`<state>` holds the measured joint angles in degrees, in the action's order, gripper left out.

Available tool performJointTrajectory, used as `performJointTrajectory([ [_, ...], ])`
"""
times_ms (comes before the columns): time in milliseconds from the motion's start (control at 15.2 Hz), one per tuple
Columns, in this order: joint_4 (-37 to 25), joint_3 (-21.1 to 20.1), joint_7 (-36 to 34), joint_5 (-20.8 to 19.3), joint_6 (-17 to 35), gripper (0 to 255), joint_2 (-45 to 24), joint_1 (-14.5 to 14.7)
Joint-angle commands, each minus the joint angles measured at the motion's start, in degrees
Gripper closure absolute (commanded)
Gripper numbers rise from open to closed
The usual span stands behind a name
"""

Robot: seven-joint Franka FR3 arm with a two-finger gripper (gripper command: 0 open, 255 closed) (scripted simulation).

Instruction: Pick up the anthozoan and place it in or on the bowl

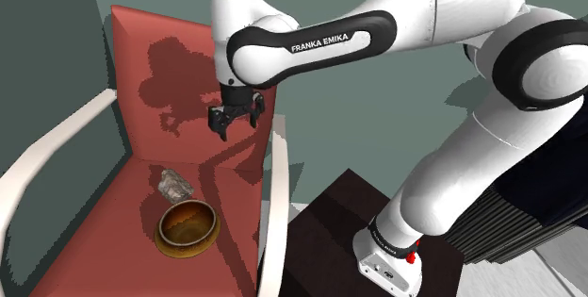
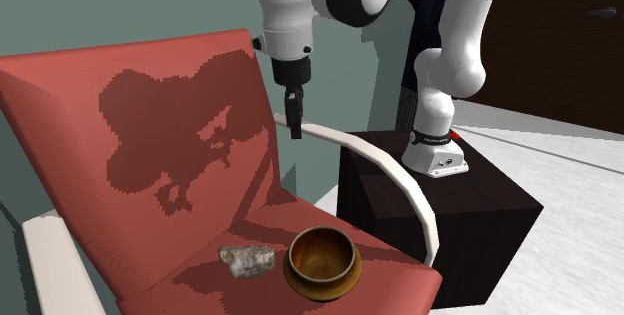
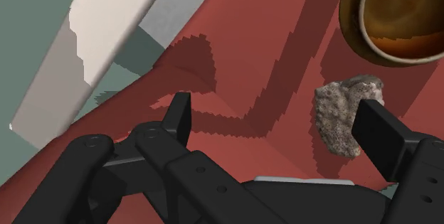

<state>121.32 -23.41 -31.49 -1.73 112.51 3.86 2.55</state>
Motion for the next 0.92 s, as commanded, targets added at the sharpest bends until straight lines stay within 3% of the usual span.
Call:
performJointTrajectory([
  [0, -2.8, -1.1, -2.8, -2.7, 1.1, 0, -4.9, 0.6],
  [396, -12.7, -1.7, -10.3, -11.4, 2.2, 0, -19.7, 4.2],
  [858, -28.3, 0.7, -15.6, -19.3, -0.1, 0, -36.9, 11.0],
])
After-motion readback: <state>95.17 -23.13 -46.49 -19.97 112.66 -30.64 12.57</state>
